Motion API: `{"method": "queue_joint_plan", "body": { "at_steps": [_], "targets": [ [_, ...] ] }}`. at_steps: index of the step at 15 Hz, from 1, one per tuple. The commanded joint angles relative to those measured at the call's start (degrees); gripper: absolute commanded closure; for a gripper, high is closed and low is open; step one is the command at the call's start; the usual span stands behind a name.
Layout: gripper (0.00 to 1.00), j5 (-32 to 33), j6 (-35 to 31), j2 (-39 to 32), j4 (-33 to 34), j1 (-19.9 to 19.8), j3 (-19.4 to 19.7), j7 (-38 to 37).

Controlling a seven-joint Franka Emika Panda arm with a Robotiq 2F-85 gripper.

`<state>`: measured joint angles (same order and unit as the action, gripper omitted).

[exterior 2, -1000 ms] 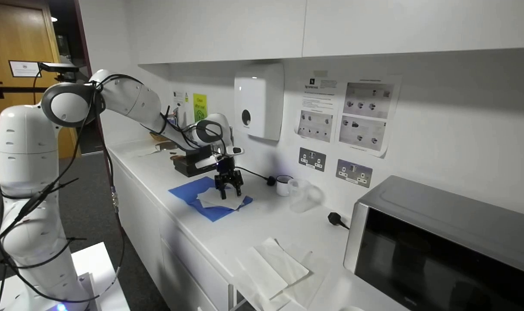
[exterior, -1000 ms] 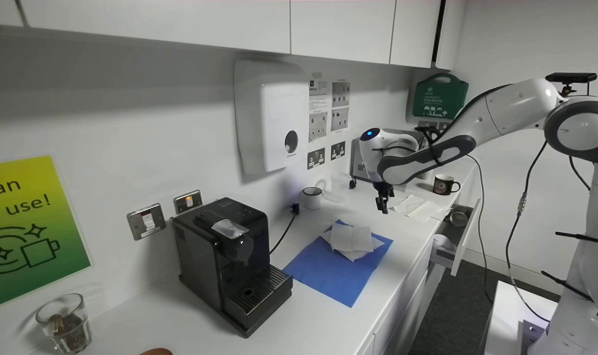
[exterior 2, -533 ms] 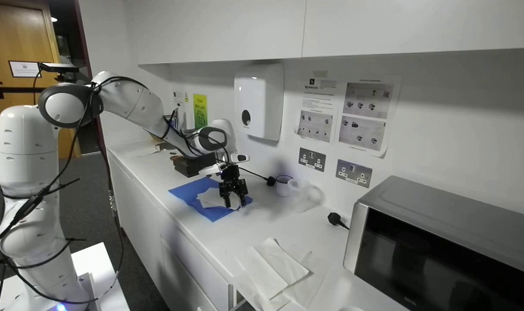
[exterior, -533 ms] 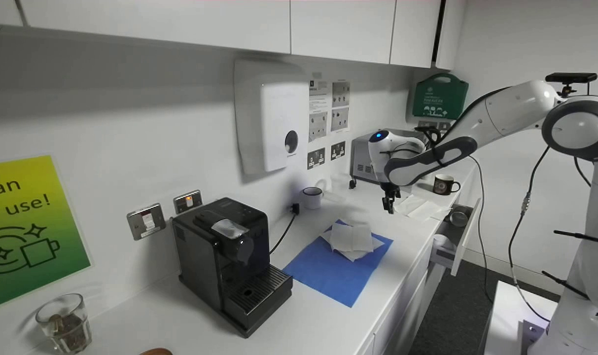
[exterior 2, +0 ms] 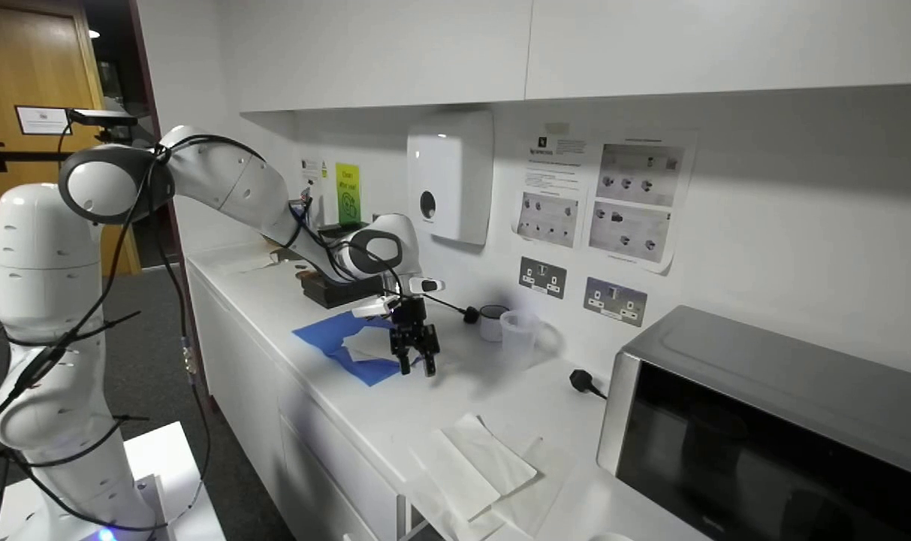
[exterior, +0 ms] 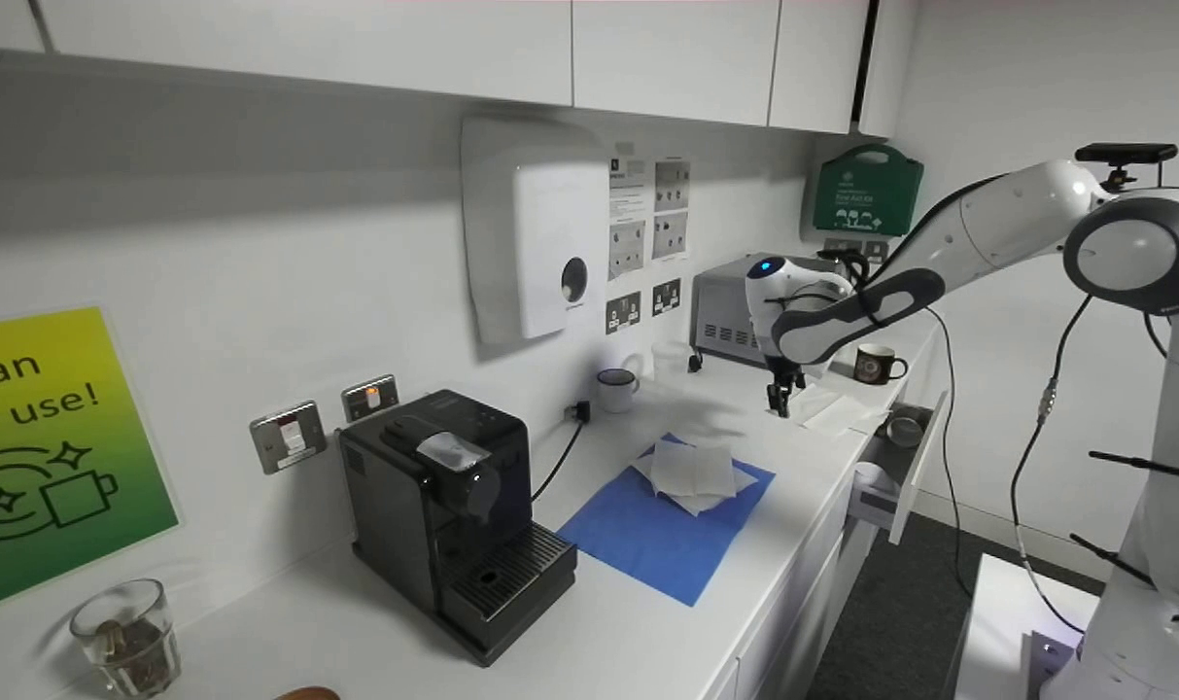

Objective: Unfold the blue placemat, place the white napkins on the mat then fold the mat in half

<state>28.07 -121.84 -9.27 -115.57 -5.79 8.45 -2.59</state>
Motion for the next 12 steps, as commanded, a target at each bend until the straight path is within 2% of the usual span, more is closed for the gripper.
{"method": "queue_joint_plan", "body": {
  "at_steps": [1,5,12],
  "targets": [
    [0.00,-3.5,-2.1,0.7,-0.4,-1.3,0.5,-1.0],
    [0.00,-7.8,-3.5,-0.1,0.4,-1.6,1.1,-5.3],
    [0.00,-5.9,-10.1,-2.7,1.2,-1.6,3.2,-14.6]
  ]
}}
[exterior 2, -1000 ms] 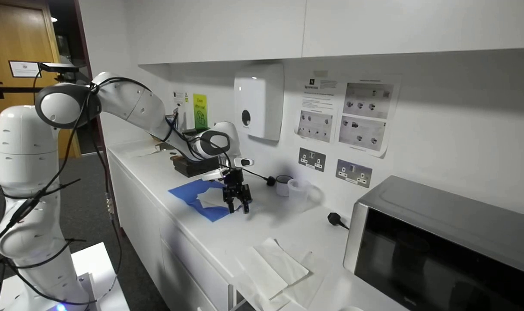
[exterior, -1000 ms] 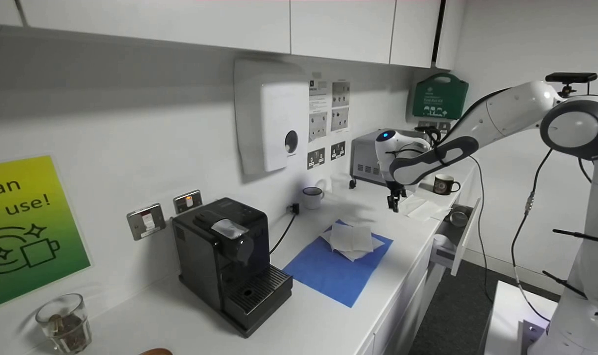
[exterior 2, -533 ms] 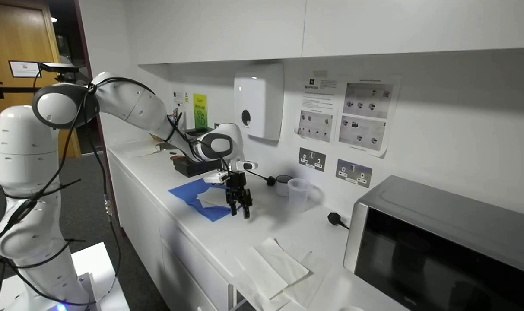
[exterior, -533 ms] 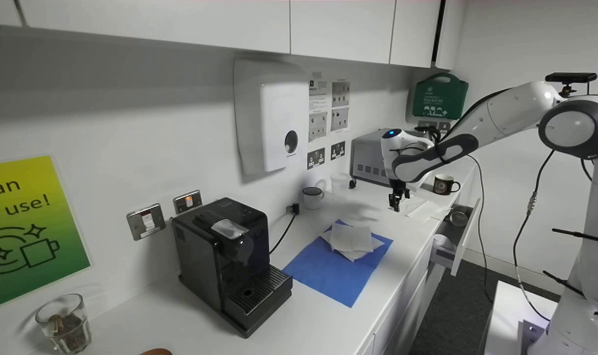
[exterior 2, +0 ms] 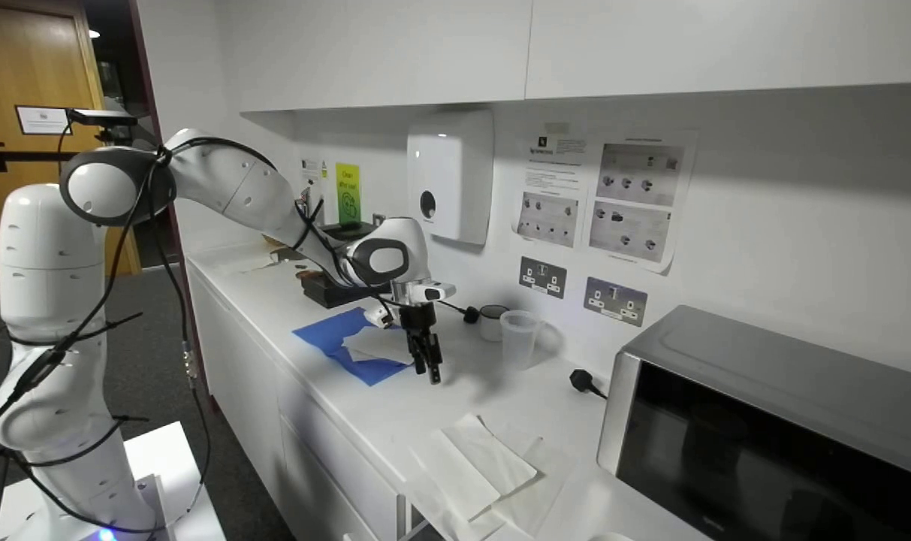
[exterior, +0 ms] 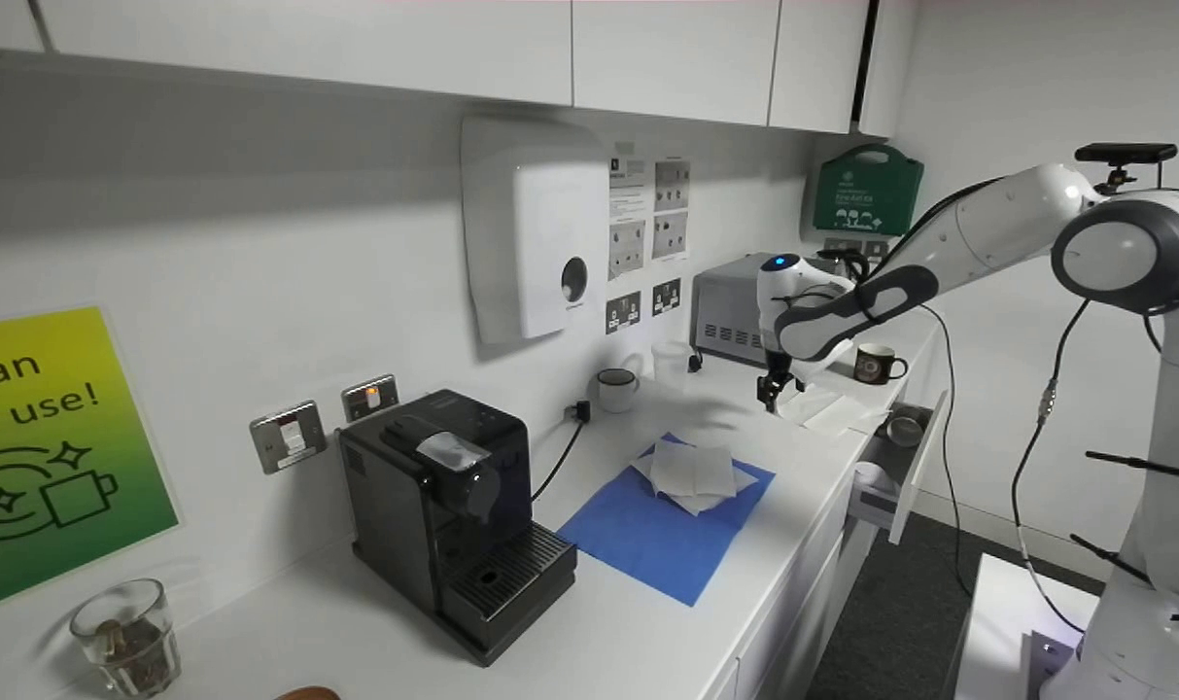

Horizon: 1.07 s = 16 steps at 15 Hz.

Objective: Unfold the blue placemat, place the white napkins on the mat then fold the mat in half

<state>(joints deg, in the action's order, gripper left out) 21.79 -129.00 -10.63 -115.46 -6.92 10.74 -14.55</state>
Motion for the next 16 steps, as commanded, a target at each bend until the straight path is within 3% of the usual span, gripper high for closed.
{"method": "queue_joint_plan", "body": {
  "at_steps": [1,9,11,16],
  "targets": [
    [0.00,0.2,-3.7,-1.7,1.2,-0.6,1.3,-3.4],
    [0.00,-0.3,-5.3,-4.7,2.4,-1.3,4.1,-4.7],
    [0.00,-2.6,-4.4,-4.4,2.3,-1.6,3.7,-2.5],
    [0.00,-1.4,-4.2,-4.3,1.5,-0.9,4.1,-3.7]
  ]
}}
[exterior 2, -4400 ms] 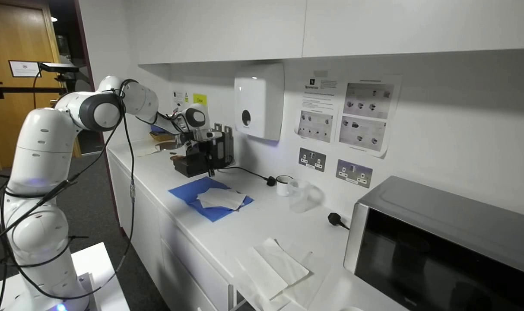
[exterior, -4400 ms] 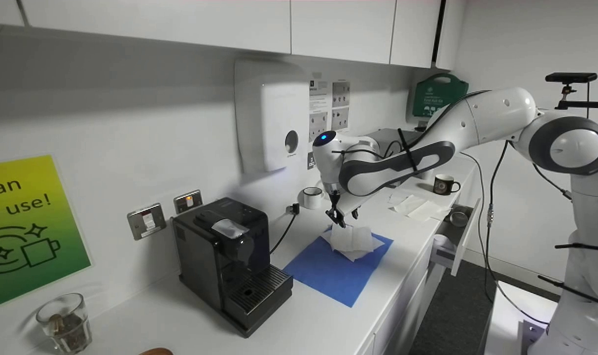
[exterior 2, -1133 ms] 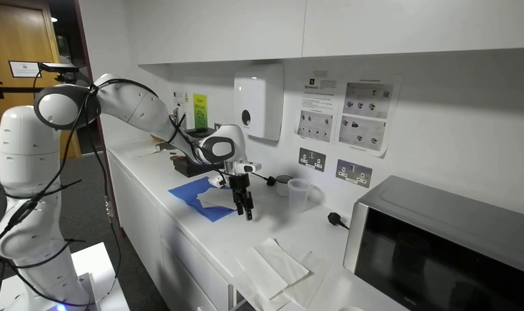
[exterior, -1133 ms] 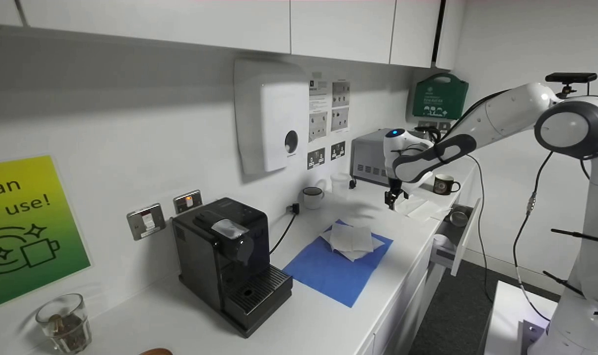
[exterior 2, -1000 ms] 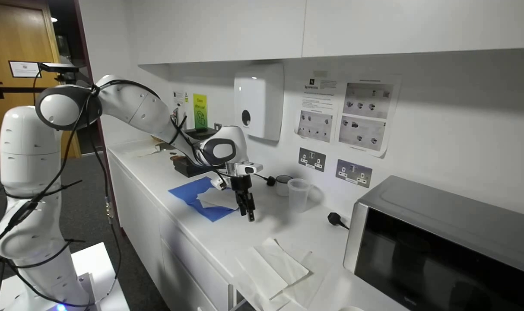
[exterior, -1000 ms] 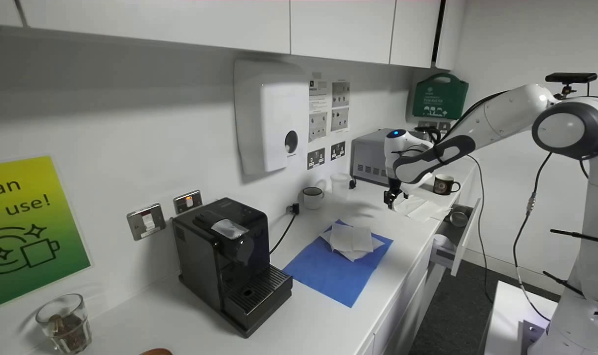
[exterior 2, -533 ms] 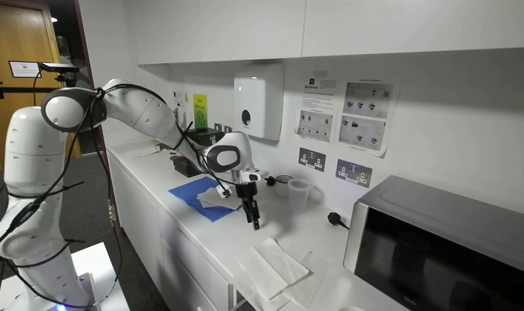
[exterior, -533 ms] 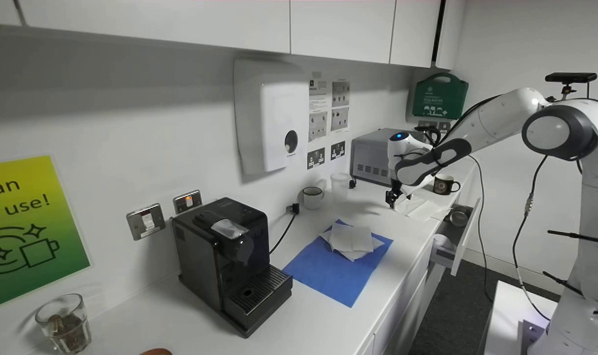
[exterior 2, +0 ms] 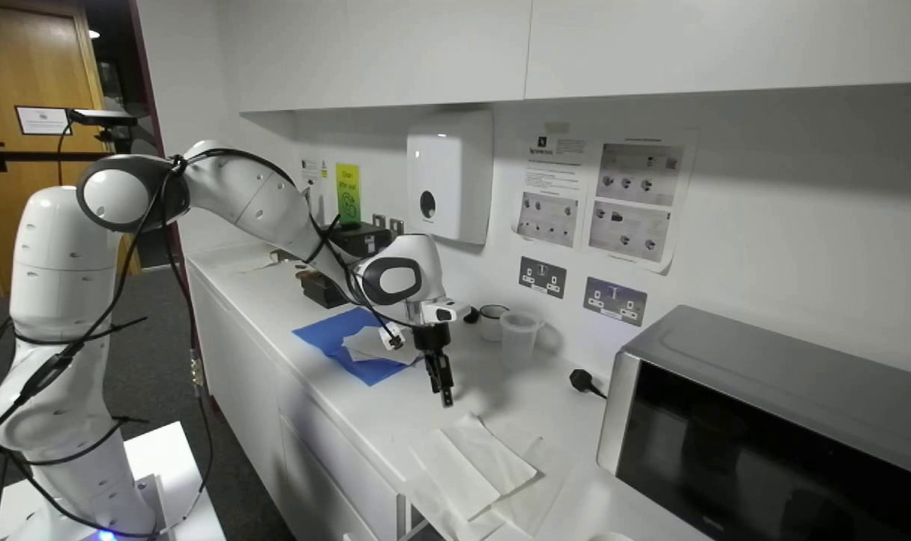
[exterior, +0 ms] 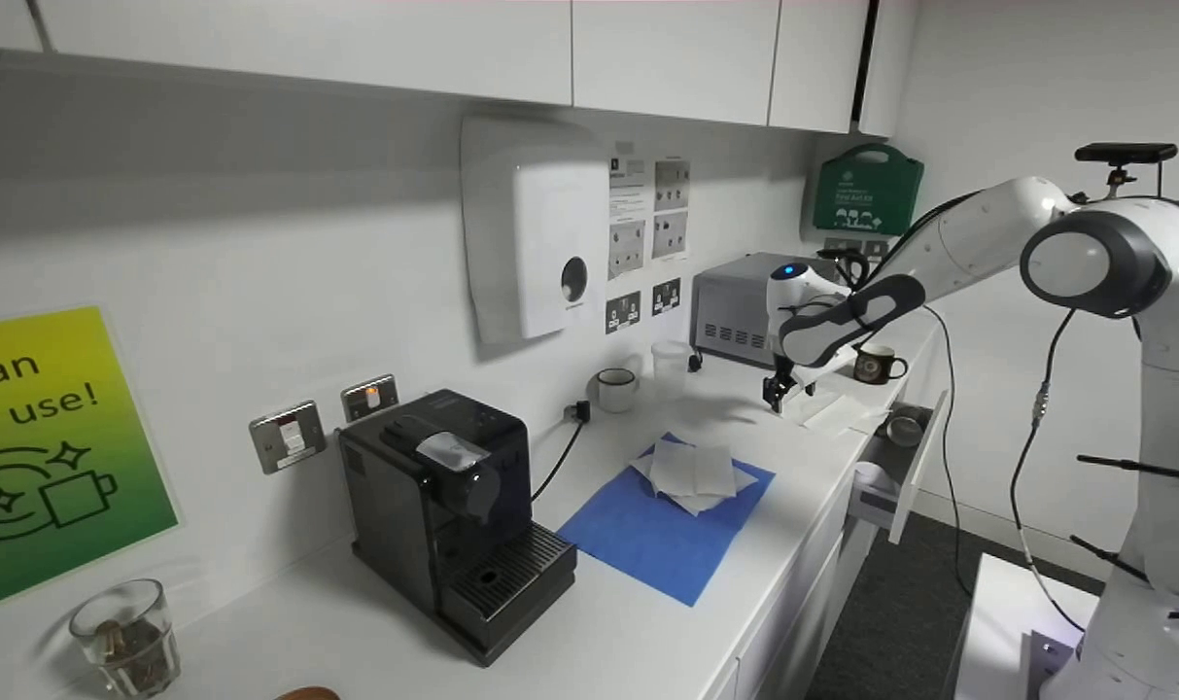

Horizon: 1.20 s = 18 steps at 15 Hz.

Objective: Unfold the blue placemat, place the white napkins on the mat then fold the mat in half

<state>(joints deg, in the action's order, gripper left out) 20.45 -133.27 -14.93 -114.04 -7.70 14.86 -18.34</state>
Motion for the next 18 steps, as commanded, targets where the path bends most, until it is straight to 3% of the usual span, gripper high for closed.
{"method": "queue_joint_plan", "body": {
  "at_steps": [1,18],
  "targets": [
    [0.00,0.0,0.1,0.0,0.1,-0.1,-0.1,0.1],
    [0.00,0.4,-1.1,-1.5,1.1,0.1,0.2,-0.9]
  ]
}}
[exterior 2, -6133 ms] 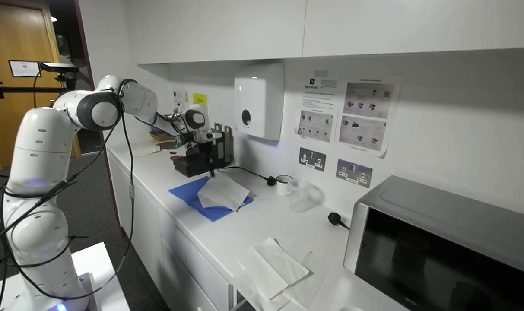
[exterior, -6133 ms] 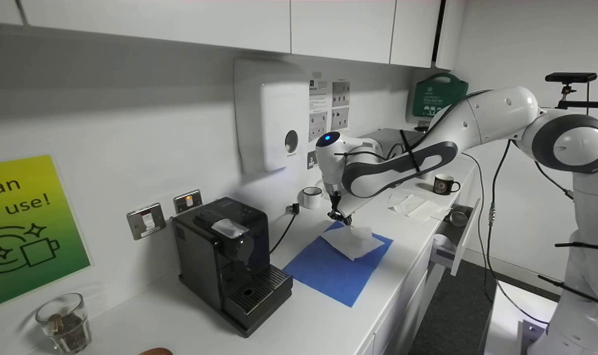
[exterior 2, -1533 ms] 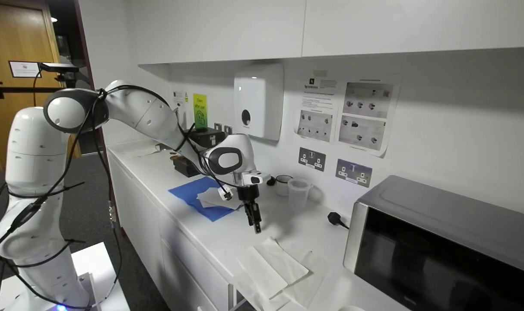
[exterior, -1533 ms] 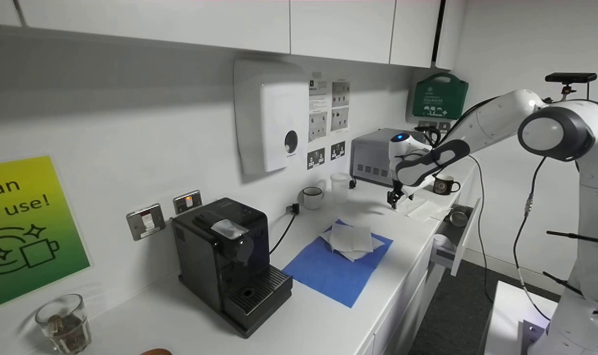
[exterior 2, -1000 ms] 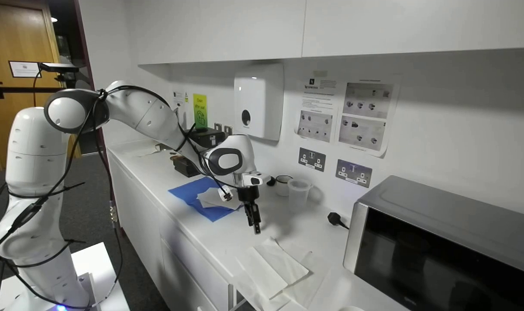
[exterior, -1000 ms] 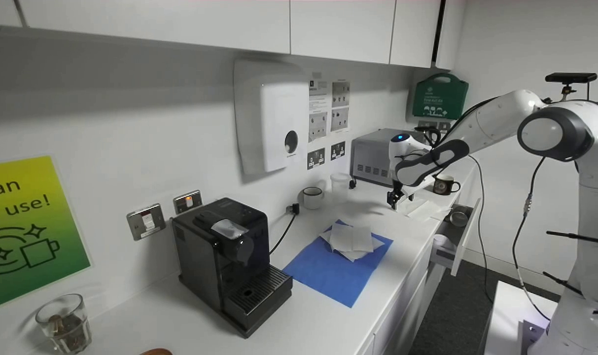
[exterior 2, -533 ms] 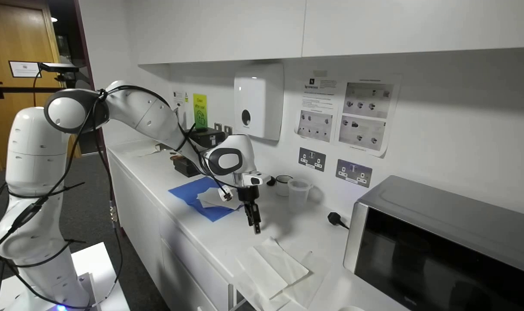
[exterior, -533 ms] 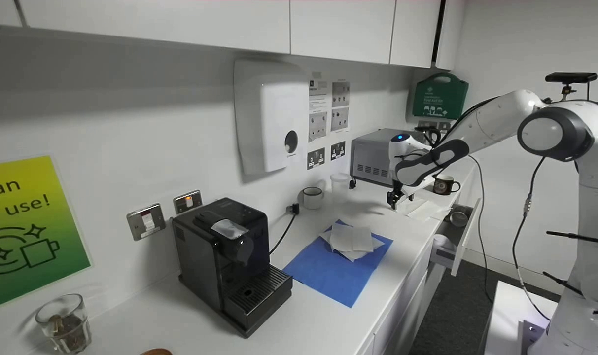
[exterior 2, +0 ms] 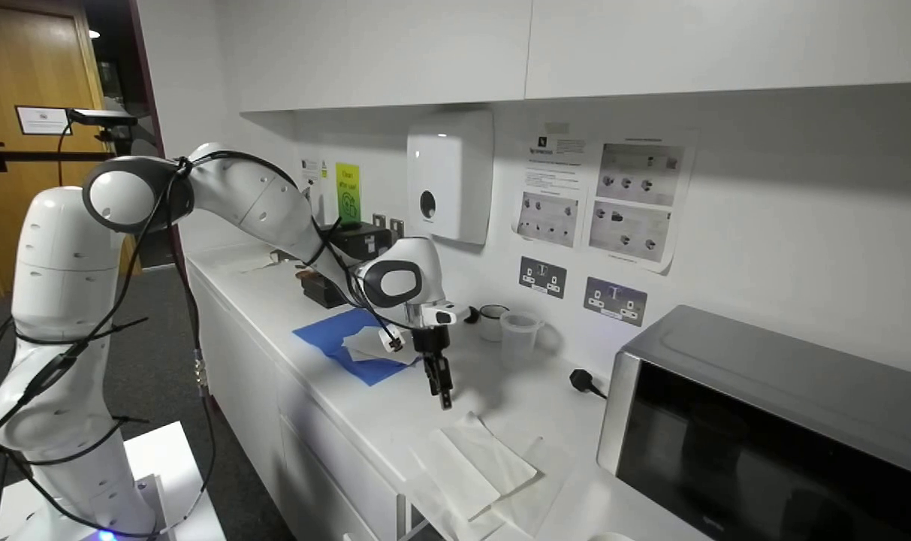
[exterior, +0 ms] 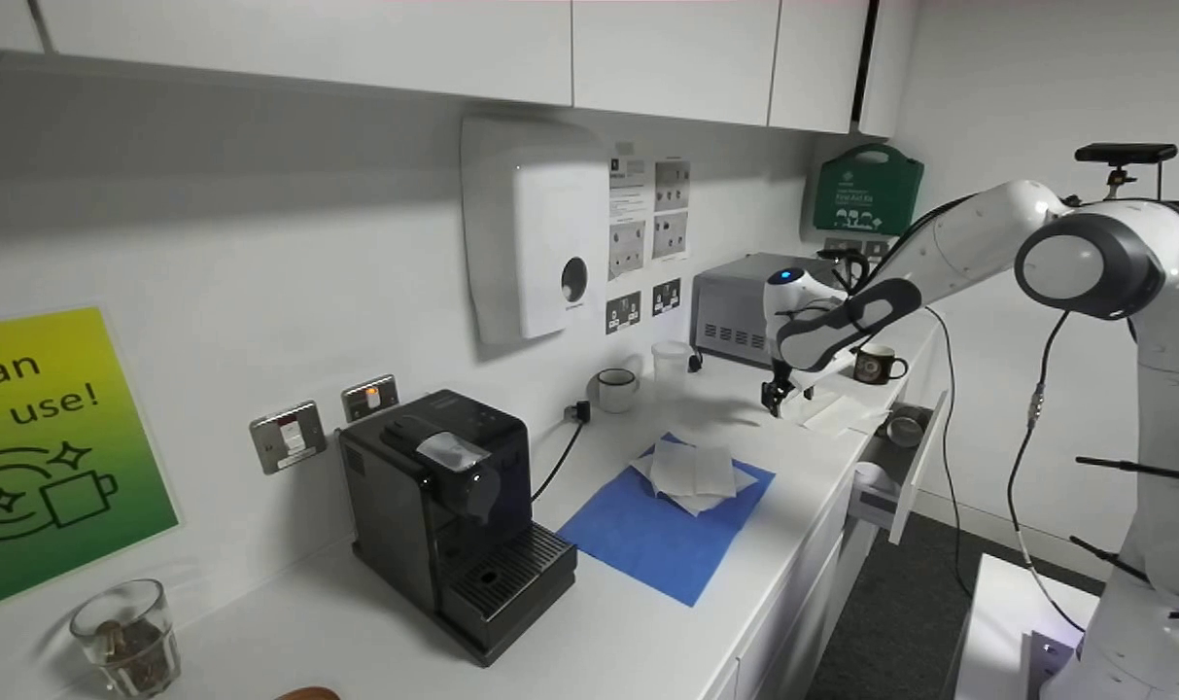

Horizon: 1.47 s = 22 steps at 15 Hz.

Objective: Unfold the blue placemat, place the white napkins on the mat then fold the mat in half

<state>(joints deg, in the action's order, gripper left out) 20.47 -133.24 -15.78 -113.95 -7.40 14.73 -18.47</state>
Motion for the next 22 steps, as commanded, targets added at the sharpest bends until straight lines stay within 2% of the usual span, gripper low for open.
{"method": "queue_joint_plan", "body": {
  "at_steps": [1,22],
  "targets": [
    [0.00,0.7,-1.2,-0.8,1.2,-0.2,0.5,-0.9],
    [0.00,2.3,-7.1,-9.1,7.5,0.4,5.5,-5.0]
  ]
}}
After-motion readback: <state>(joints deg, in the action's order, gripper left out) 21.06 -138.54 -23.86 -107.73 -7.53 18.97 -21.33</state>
